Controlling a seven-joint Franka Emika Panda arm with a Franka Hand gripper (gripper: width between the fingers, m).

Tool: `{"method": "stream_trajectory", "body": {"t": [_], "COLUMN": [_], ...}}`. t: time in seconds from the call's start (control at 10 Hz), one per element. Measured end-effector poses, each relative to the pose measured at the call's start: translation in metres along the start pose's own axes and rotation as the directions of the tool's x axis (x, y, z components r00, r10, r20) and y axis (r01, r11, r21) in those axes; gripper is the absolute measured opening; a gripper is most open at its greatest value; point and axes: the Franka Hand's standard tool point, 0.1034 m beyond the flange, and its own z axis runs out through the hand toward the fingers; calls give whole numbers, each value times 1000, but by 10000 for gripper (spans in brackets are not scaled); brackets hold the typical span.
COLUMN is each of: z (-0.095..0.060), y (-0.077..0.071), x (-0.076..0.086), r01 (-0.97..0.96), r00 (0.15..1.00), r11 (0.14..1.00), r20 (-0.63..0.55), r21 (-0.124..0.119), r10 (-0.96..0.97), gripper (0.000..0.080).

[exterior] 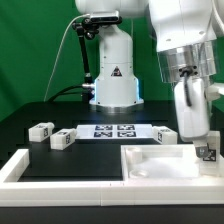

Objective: Assemble one leg

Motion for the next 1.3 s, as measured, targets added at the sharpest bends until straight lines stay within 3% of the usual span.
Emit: {"method": "stream_trajectory", "body": {"t": [0.4, 0.5, 0.6, 0.8, 1.2, 1.3], "z": [0, 0, 0, 0, -2, -2], "y": [0, 0, 1, 2, 4, 4], "x": [-1, -2, -2, -5, -9, -9], "r01": [-132, -131, -97, -56, 367, 504], "r00": [991, 991, 995, 998, 930, 863], "r11": [991, 991, 995, 998, 928, 861], "r20": [32, 35, 35, 36, 62, 64], "r21": [0, -2, -1, -18, -60, -66], "r10": [132, 131, 97, 56, -363, -501], "gripper": [291, 403, 403, 626, 648, 649]}}
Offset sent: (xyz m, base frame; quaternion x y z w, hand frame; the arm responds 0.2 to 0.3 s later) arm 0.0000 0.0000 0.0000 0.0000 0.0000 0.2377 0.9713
